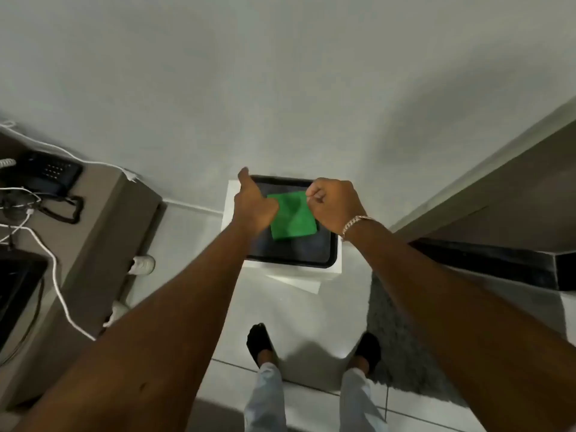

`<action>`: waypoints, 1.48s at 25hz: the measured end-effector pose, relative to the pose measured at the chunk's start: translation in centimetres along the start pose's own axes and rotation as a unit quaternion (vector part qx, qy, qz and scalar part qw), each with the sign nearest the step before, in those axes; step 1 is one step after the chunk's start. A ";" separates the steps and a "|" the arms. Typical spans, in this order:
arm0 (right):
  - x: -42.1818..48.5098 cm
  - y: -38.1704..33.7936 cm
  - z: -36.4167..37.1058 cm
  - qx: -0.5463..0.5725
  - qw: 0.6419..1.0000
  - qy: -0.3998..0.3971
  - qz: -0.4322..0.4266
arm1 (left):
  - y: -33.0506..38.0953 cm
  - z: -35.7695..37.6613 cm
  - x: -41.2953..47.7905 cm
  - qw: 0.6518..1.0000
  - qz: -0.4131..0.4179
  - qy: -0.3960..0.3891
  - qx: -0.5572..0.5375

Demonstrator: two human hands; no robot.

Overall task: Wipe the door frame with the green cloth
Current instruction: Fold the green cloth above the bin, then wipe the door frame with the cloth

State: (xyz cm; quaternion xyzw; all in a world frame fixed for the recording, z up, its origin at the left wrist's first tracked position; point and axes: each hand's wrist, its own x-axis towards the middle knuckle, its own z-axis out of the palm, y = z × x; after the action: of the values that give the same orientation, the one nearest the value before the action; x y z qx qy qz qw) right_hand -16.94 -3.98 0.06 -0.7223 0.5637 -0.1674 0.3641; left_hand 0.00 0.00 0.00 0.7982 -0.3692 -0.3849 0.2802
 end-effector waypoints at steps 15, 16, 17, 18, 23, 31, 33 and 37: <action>-0.7 4.7 3.8 0.216 0.964 0.077 0.135 | -0.8 2.6 0.5 0.964 -0.169 -0.120 -0.165; -1.3 4.0 2.1 0.256 0.952 0.103 0.132 | 0.6 1.9 -0.4 0.976 -0.110 -0.123 -0.145; -1.7 3.4 0.5 0.286 0.941 0.129 0.124 | 2.0 1.3 -1.1 0.983 -0.053 -0.120 -0.131; -2.0 2.6 -1.6 0.305 0.933 0.153 0.112 | 3.8 0.8 -1.8 0.985 -0.001 -0.116 -0.124; -3.8 -1.6 -13.4 0.392 0.890 0.231 0.039 | 15.5 -0.8 -5.4 0.965 0.211 -0.106 -0.117; -9.0 -7.2 -33.4 0.408 0.794 0.411 -0.186 | 34.6 1.0 -15.3 0.852 0.495 -0.047 -0.163; -10.1 -7.9 -37.8 0.396 0.762 0.463 -0.221 | 39.1 1.7 -17.7 0.811 0.558 -0.026 -0.171; -11.6 -9.7 -44.9 0.333 0.719 0.553 -0.256 | 46.3 3.3 -21.3 0.745 0.641 0.035 -0.181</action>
State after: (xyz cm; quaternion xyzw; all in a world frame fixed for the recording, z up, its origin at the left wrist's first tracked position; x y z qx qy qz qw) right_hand -43.10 -7.34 39.42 -0.4503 0.3661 -0.8009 0.1474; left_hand -29.18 -9.81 40.77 0.3210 -0.7070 -0.1459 0.6130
